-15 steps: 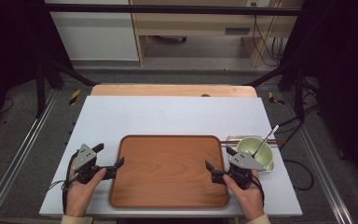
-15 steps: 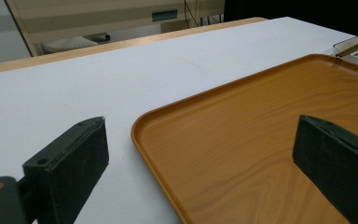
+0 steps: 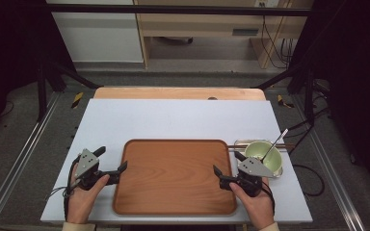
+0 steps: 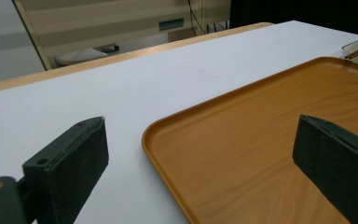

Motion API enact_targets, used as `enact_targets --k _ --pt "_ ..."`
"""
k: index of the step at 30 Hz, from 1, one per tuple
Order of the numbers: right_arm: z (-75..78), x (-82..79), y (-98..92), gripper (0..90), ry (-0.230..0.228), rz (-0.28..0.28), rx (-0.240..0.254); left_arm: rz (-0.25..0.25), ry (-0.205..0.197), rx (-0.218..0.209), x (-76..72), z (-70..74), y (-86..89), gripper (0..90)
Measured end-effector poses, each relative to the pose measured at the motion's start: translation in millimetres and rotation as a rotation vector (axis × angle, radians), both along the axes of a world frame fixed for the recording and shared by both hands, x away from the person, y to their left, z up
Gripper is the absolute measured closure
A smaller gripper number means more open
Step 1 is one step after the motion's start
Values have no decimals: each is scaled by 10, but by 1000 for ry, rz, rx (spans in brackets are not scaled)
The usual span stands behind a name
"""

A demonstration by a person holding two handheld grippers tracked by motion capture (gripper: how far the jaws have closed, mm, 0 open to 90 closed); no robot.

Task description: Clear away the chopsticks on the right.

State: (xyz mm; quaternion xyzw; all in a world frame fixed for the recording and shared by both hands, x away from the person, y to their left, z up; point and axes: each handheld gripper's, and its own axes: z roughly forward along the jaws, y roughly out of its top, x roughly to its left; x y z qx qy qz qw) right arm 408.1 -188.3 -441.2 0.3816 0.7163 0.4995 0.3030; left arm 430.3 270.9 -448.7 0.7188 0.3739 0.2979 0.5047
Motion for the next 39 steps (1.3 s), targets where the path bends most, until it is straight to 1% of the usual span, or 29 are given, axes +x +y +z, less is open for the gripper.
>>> enact_targets --k 1,3,5,6,7,8,9,10,11,12,14,16,18,19,20,21,22,23,24,25,27,28,29,30,31,32,33,34,39 --pt "24 -48 -27 157 -15 6 -17 0 -1 3 -4 -4 -5 31" --pt "34 -64 -49 168 -18 2 -21 3 -6 8 -9 -5 -7 32" --pt "92 -102 -154 209 -32 -18 17 8 -11 18 -8 -8 -16 33" --pt "92 -102 -154 209 -32 -18 17 11 -14 20 -4 -12 -21 34" --pt "135 -129 -242 221 -53 -26 30 10 -13 22 -1 -18 -26 34" --pt "135 -129 -242 221 -53 -26 30 10 -15 25 1 -24 -32 34" --pt "188 -145 -341 235 -73 -46 36 14 -19 35 2 -41 -41 34" --pt "217 -144 -392 248 -80 -59 42 16 -20 37 6 -43 -42 34" --pt "217 -144 -392 248 -80 -59 42 16 -20 37 6 -43 -42 34" --pt "267 -133 -492 273 -83 -86 87 24 -17 24 15 -31 -36 34" --pt "286 -132 -531 282 -87 -96 91 31 -17 24 17 -26 -33 34" --pt "306 -143 -668 340 -99 -128 92 38 -13 43 22 -45 -25 34" --pt "317 -148 -773 379 -99 -168 116 40 -14 43 22 -51 -23 35" --pt "327 -150 -818 410 -102 -195 142 39 -23 42 22 -49 -13 35" --pt "327 -150 -818 410 -102 -195 142 39 -23 42 22 -49 -13 35" --pt "339 -154 -865 447 -105 -213 161 41 -32 36 23 -48 -8 35" --pt "353 -160 -906 479 -107 -228 167 44 -35 32 22 -46 0 36" --pt "364 -178 -981 558 -118 -265 153 47 -42 31 20 -45 7 36" --pt "360 -182 -1025 603 -122 -275 147 53 -51 39 12 -38 20 36" --pt "360 -182 -1025 603 -122 -275 147 53 -51 39 12 -38 20 36" --pt "346 -194 -1098 676 -121 -300 146 55 -58 48 7 -12 42 36" --pt "335 -193 -1159 745 -117 -309 133 65 -72 61 0 27 91 36" --pt "333 -190 -1183 778 -115 -310 129 65 -72 61 0 27 91 36" --pt "333 -190 -1183 778 -115 -310 129 70 -75 52 -3 44 130 36" --pt "335 -190 -1205 802 -112 -310 124 76 -72 40 -2 56 173 36" --pt "346 -197 -1244 849 -109 -311 115 88 -59 18 3 61 247 35" --pt "346 -197 -1244 849 -109 -311 115 88 -59 18 3 61 247 35" --pt "340 -203 -1287 888 -98 -319 111 92 -50 4 2 59 291 35" --pt "321 -209 -1408 900 -71 -353 107 88 -41 -17 -1 62 318 35"
